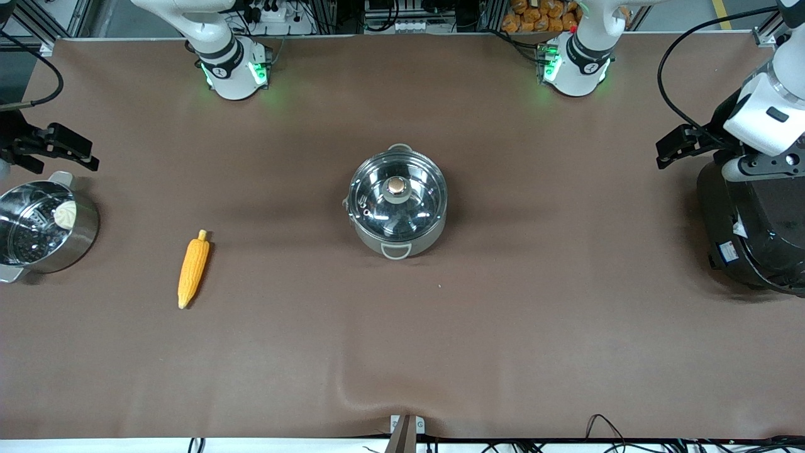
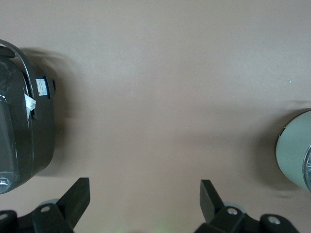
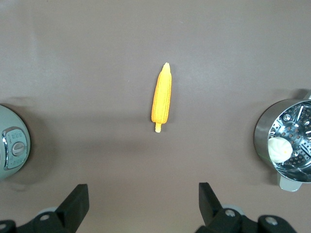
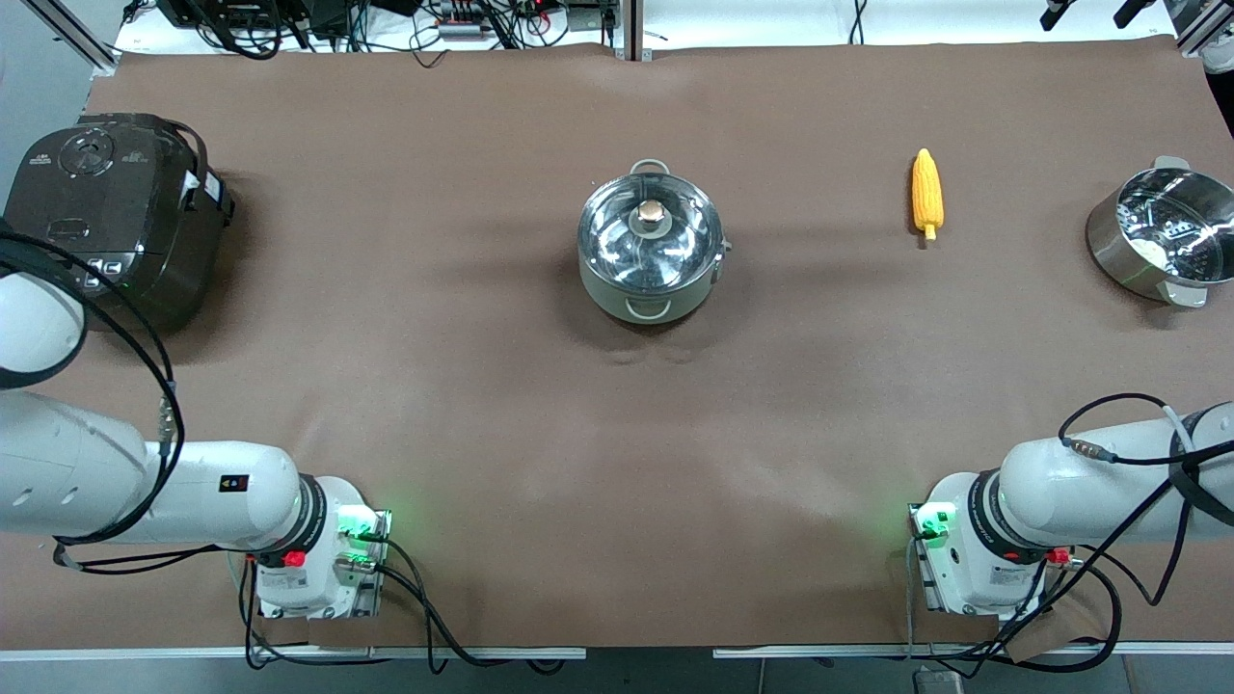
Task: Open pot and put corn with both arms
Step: 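Reach the left gripper to the lid knob while the right gripper reaches the corn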
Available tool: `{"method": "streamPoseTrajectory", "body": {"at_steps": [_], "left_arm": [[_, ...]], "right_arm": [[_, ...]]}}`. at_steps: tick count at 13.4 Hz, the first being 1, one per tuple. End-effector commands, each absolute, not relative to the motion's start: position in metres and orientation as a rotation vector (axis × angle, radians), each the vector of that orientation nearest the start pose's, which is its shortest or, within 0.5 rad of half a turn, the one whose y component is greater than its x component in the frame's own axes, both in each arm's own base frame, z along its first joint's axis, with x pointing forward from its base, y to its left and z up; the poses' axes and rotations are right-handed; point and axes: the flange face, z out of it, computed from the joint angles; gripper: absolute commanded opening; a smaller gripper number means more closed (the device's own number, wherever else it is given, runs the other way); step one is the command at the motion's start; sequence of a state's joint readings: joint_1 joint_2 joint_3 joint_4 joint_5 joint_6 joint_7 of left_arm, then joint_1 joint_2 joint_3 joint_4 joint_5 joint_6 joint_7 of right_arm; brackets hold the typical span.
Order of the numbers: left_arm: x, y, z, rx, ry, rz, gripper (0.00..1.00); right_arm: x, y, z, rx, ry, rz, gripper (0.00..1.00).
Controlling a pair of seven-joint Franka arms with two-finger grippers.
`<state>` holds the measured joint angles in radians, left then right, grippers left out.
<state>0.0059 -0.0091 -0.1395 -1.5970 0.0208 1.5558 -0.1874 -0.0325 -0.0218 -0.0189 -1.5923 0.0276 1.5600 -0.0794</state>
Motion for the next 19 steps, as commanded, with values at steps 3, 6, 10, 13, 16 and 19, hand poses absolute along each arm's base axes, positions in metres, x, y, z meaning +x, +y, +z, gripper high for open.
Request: {"method": "streamPoseTrajectory", "body": {"at_steps": [3, 6, 10, 13, 16, 19], "left_arm": [[0.548, -0.071, 0.617, -3.126, -0.060, 0.062, 1.00], [0.557, -0.080, 0.613, -3.126, -0.036, 0.066, 1.00], [0.572, -0.135, 0.587, -3.142, 0.009, 0.100, 1.00], [0.584, -0.203, 0.572, -3.165, -0.123, 0.041, 1.00], [0.594, -0.286, 0.550, -3.188, -0.416, -0.020, 1.00], [0.584, -0.364, 0.511, -3.213, -0.511, -0.048, 1.00]], "right_arm": [[0.544, -0.023, 0.628, -3.107, -0.017, 0.016, 1.00], [0.544, -0.022, 0.628, -3.106, -0.020, 0.016, 1.00], [0.545, -0.022, 0.626, -3.107, -0.020, 0.016, 1.00], [0.547, -0.024, 0.622, -3.107, -0.043, 0.039, 1.00], [0.559, -0.016, 0.603, -3.101, -0.099, 0.075, 1.00], [0.595, -0.010, 0.532, -3.090, -0.102, 0.186, 1.00]]}}
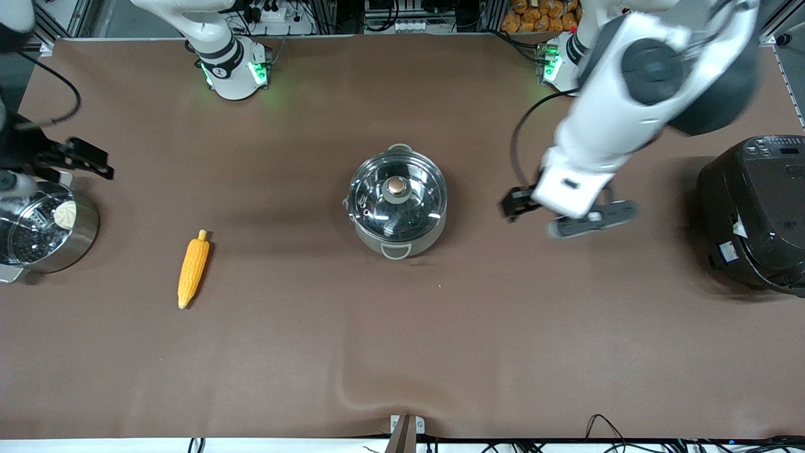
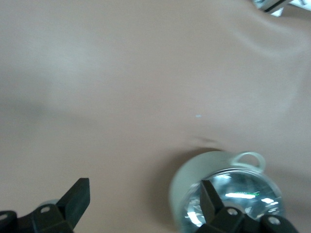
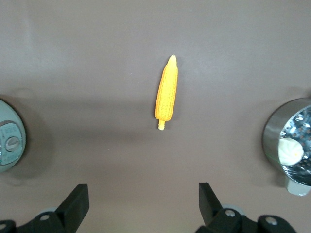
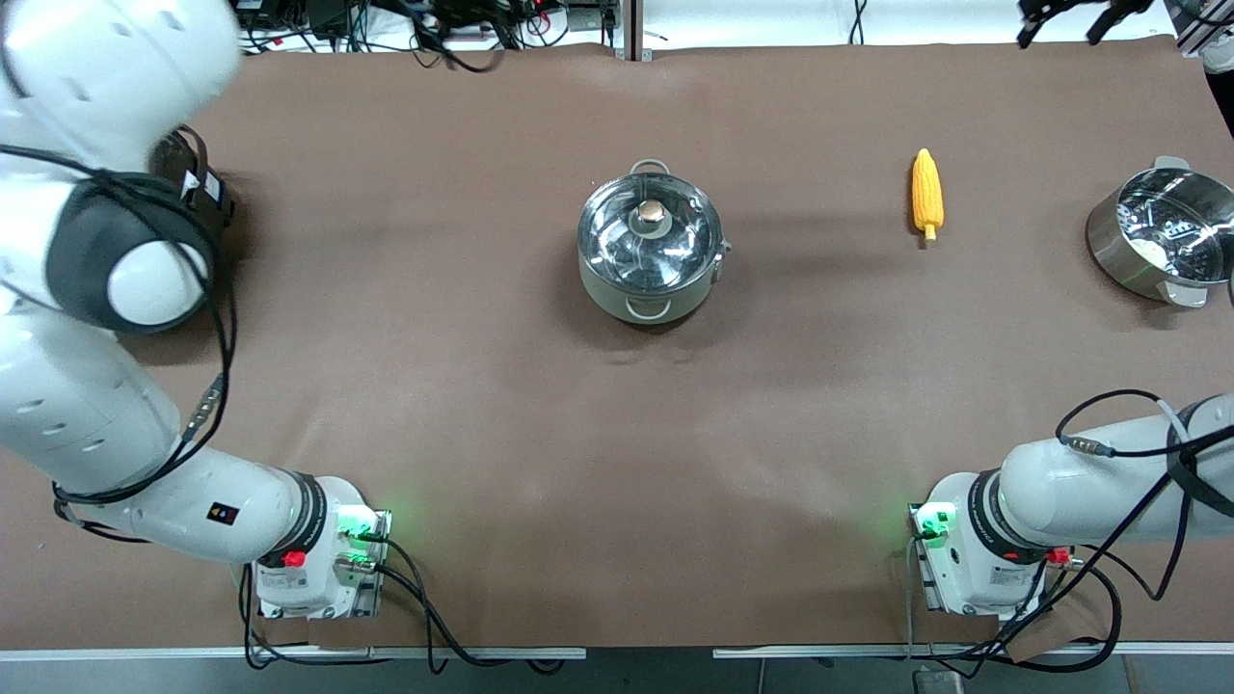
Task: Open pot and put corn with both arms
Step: 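Reach the left gripper to the lid knob while the right gripper reaches the corn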
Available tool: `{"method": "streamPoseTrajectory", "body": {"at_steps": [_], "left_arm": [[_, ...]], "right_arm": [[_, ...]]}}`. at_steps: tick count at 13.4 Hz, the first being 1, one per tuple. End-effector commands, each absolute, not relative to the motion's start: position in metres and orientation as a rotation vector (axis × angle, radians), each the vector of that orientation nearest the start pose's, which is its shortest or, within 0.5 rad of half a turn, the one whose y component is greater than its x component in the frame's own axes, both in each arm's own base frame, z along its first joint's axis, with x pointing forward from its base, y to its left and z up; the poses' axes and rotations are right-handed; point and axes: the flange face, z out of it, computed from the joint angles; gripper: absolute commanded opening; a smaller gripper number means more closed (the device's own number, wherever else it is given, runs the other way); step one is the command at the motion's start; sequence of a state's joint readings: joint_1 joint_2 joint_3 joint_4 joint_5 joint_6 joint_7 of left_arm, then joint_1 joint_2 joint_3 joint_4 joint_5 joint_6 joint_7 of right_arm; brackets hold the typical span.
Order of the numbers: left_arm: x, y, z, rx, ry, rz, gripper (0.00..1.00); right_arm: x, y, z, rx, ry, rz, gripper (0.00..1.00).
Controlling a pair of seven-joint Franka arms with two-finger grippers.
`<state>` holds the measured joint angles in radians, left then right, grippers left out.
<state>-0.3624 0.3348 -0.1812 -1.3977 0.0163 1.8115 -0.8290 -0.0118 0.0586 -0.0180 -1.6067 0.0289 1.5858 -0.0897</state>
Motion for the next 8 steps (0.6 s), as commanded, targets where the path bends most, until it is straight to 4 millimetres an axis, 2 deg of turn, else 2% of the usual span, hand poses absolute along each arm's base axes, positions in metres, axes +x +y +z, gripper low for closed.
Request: {"method": "streamPoseTrajectory", "body": {"at_steps": [1, 3, 6, 8], "left_arm": [[0.576, -0.387, 0.494, -3.207, -0.464, -0.025, 1.00], [0.566, -0.424, 0.475, -3.195, -0.512, 0.004, 1.00], [0.540, -0.473, 0.442, -3.173, -0.545, 0.036, 1.00], [0.531, -0.494, 0.424, -3.172, -0.577, 0.013, 1.00]], "right_arm": [[0.607, -0.010, 0.503, -3.088, -0.099, 0.219, 1.00], [0.620, -0.011, 0.470, -3.087, -0.102, 0.250, 1.00], [0.622, -0.025, 0.417, -3.094, -0.070, 0.292, 1.00], [0.624, -0.031, 0.375, -3.095, -0.046, 0.299, 1.00]]}}
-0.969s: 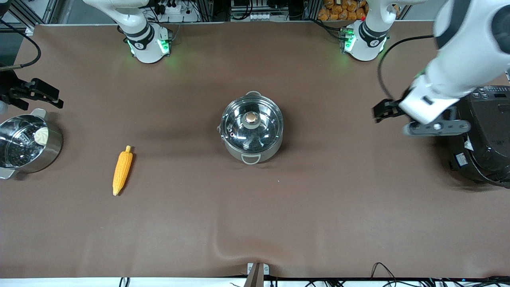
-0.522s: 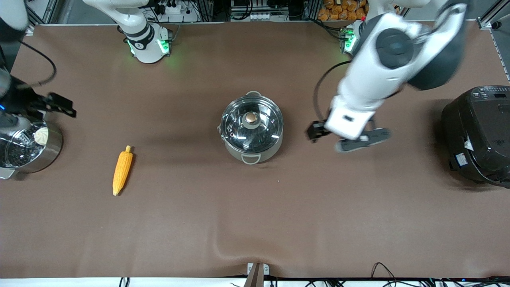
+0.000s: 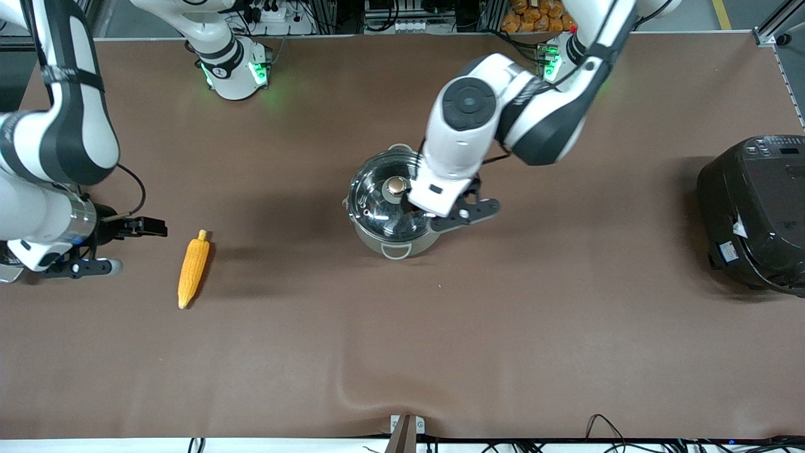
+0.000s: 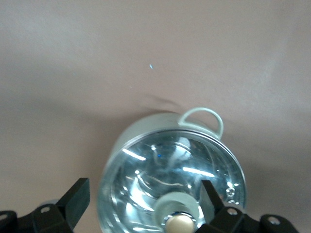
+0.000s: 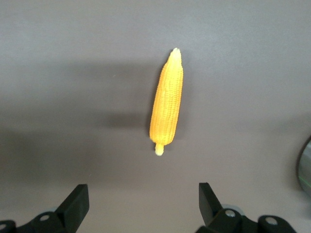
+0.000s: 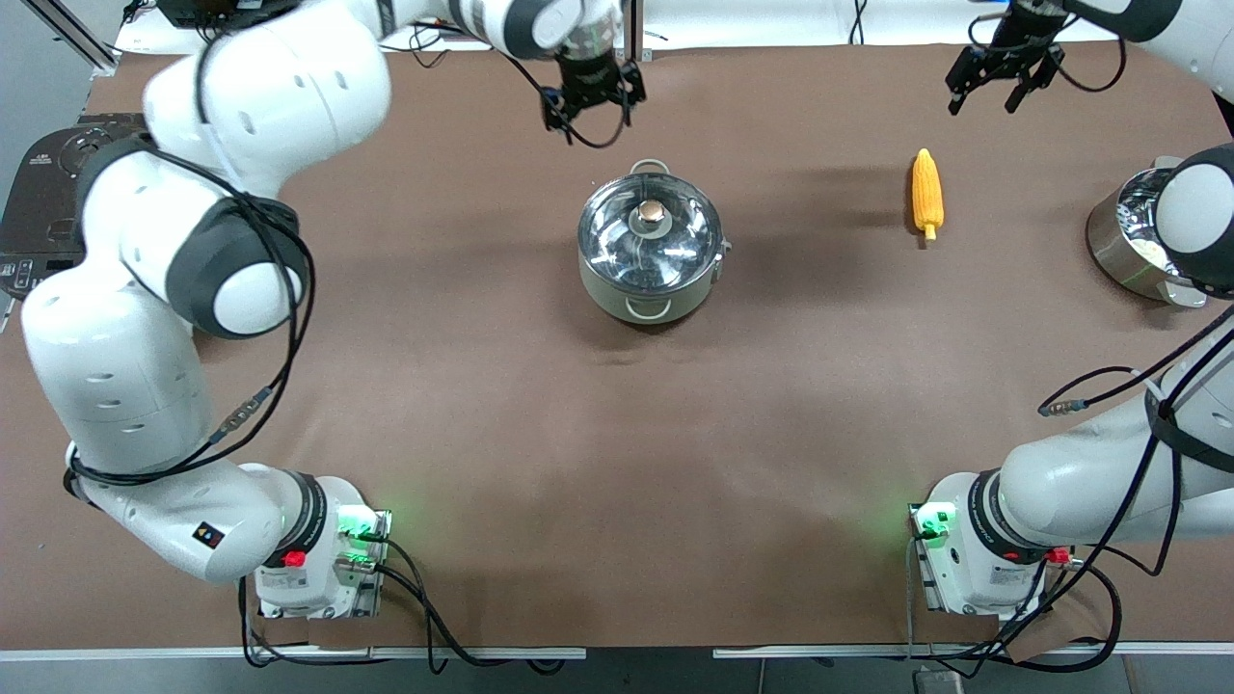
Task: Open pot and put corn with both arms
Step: 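Grasp the lid knob with the left gripper while the right gripper grasps the corn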
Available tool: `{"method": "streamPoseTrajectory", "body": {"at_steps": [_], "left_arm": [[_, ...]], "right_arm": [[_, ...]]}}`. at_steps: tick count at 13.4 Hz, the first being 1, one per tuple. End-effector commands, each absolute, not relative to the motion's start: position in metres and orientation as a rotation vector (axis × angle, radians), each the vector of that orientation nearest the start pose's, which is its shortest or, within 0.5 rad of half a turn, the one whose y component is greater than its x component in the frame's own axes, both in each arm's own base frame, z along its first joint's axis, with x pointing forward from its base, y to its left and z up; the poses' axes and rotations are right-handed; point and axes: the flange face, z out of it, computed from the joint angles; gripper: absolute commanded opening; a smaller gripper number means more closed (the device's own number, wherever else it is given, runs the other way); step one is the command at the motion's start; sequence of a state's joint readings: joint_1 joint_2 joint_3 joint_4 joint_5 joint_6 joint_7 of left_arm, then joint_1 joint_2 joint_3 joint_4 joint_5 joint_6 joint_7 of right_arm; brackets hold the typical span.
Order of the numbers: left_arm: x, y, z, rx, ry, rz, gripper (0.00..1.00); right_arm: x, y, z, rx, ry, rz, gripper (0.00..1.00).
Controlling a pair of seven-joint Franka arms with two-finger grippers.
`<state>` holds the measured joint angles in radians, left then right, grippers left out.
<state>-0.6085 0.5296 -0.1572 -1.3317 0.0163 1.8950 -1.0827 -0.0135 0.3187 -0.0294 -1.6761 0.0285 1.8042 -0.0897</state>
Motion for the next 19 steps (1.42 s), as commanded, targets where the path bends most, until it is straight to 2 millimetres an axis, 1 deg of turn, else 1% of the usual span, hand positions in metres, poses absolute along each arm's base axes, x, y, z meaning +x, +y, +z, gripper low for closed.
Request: {"method": "streamPoseTrajectory", "body": {"at_steps": [1, 2, 3, 4, 5, 6, 7, 8, 9, 11, 12, 14, 15, 17, 19], "left_arm": [[0.526, -0.503, 0.413, -3.169, -0.558, 0.017, 1.00], [0.524, -0.509, 0.405, -3.168, -0.551, 0.010, 1.00], [0.519, -0.516, 0.398, -3.168, -0.543, 0.013, 1.00], [0.517, -0.519, 0.391, -3.161, -0.543, 0.024, 1.00], [0.511, -0.526, 0.387, -3.160, -0.526, 0.029, 1.00], [0.506, -0.530, 0.385, -3.160, -0.513, 0.033, 1.00], [0.504, -0.532, 0.382, -3.151, -0.541, 0.039, 1.00], [0.498, -0.537, 0.380, -3.146, -0.553, 0.043, 1.00], [0.493, -0.541, 0.379, -3.146, -0.538, 0.045, 0.98], [0.489, -0.544, 0.374, -3.138, -0.519, 0.040, 0.89], [0.483, -0.549, 0.372, -3.137, -0.501, 0.044, 0.86], [0.480, -0.549, 0.369, -3.127, -0.493, 0.054, 0.85], [0.479, -0.549, 0.367, -3.121, -0.490, 0.061, 0.81], [0.478, -0.548, 0.363, -3.112, -0.487, 0.068, 0.79], [0.476, -0.548, 0.357, -3.104, -0.480, 0.082, 0.70]], "right_arm": [[0.626, -0.035, 0.354, -3.097, -0.025, 0.300, 1.00], [0.628, -0.042, 0.336, -3.100, 0.007, 0.286, 1.00], [0.626, -0.050, 0.313, -3.104, 0.063, 0.267, 1.00], [0.622, -0.051, 0.287, -3.110, 0.071, 0.239, 1.00], [0.618, -0.048, 0.264, -3.113, 0.066, 0.228, 1.00], [0.616, -0.047, 0.244, -3.116, 0.062, 0.216, 1.00], [0.614, -0.047, 0.232, -3.121, 0.063, 0.183, 1.00], [0.613, -0.043, 0.225, -3.126, 0.057, 0.150, 1.00], [0.613, -0.039, 0.220, -3.127, 0.064, 0.143, 1.00], [0.614, -0.038, 0.212, -3.126, 0.104, 0.129, 1.00], [0.615, -0.036, 0.202, -3.127, 0.113, 0.117, 1.00], [0.617, -0.035, 0.190, -3.131, 0.111, 0.074, 1.00], [0.617, -0.035, 0.187, -3.131, 0.113, 0.078, 1.00], [0.615, -0.035, 0.180, -3.131, 0.113, 0.097, 1.00], [0.614, -0.037, 0.175, -3.128, 0.125, 0.109, 1.00]]}}
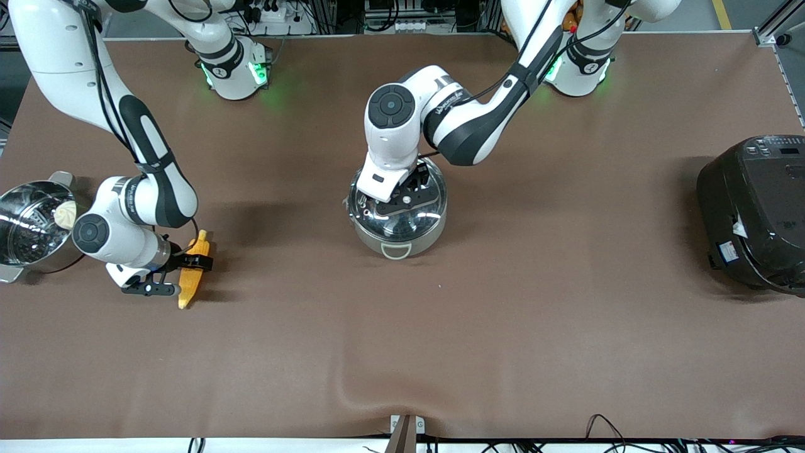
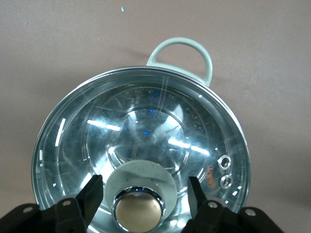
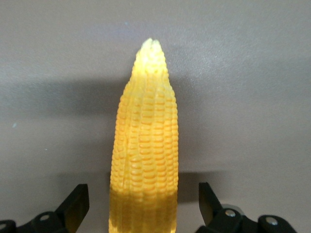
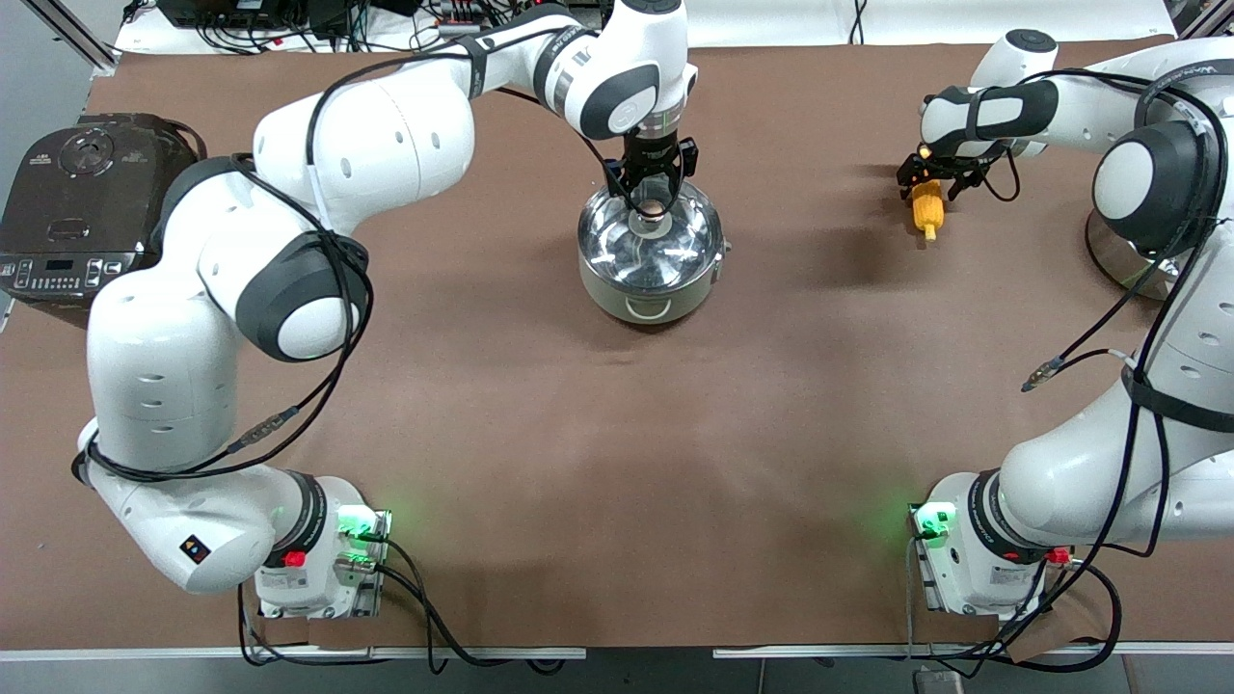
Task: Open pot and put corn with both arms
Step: 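Grasp the lid knob with the left gripper while the right gripper grasps the corn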
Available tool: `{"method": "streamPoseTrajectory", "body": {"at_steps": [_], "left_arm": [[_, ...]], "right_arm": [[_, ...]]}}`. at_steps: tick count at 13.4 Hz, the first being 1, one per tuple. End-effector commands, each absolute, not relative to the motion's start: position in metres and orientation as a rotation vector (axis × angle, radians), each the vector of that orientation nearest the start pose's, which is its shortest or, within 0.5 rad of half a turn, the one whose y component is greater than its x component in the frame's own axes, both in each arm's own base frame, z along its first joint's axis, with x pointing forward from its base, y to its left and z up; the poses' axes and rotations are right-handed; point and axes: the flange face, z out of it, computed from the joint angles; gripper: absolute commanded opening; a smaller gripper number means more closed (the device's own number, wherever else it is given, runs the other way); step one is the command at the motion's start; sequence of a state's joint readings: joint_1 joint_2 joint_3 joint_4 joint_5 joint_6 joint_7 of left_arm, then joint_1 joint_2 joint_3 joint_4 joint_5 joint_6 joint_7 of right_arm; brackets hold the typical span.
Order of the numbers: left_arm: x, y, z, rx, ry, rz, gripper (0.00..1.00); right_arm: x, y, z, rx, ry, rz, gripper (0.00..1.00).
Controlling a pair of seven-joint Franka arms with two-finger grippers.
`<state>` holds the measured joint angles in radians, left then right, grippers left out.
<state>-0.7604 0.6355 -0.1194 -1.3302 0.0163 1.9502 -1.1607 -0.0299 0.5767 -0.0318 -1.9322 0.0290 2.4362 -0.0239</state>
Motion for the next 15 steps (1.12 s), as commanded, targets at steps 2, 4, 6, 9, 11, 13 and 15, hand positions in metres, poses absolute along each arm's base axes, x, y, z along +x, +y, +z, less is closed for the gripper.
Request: {"method": "streamPoseTrajectory", "body": {"at_steps": [2, 4, 6, 9, 11, 13, 15], "left_arm": [[0.474, -0.549, 0.354, -3.097, -0.478, 0.088, 0.68], [0.467, -0.553, 0.349, -3.084, -0.459, 0.103, 0.68], [0.467, -0.552, 0.348, -3.075, -0.458, 0.110, 0.68], [0.464, -0.551, 0.346, -3.060, -0.448, 0.127, 0.64], [0.465, -0.550, 0.346, -3.058, -0.450, 0.128, 0.51], [0.465, -0.551, 0.347, -3.060, -0.458, 0.127, 0.29], [0.464, -0.552, 0.346, -3.060, -0.446, 0.128, 0.00]], "right_arm": [[0.612, -0.038, 0.170, -3.127, 0.125, 0.121, 0.88], [0.613, -0.036, 0.170, -3.127, 0.120, 0.121, 0.33], [0.612, -0.037, 0.169, -3.128, 0.120, 0.126, 0.20], [0.611, -0.028, 0.177, -3.128, 0.096, 0.126, 0.20], [0.611, -0.017, 0.192, -3.127, 0.070, 0.129, 0.17], [0.611, -0.012, 0.214, -3.123, 0.059, 0.162, 0.16], [0.611, -0.010, 0.238, -3.117, 0.053, 0.193, 0.16]]}}
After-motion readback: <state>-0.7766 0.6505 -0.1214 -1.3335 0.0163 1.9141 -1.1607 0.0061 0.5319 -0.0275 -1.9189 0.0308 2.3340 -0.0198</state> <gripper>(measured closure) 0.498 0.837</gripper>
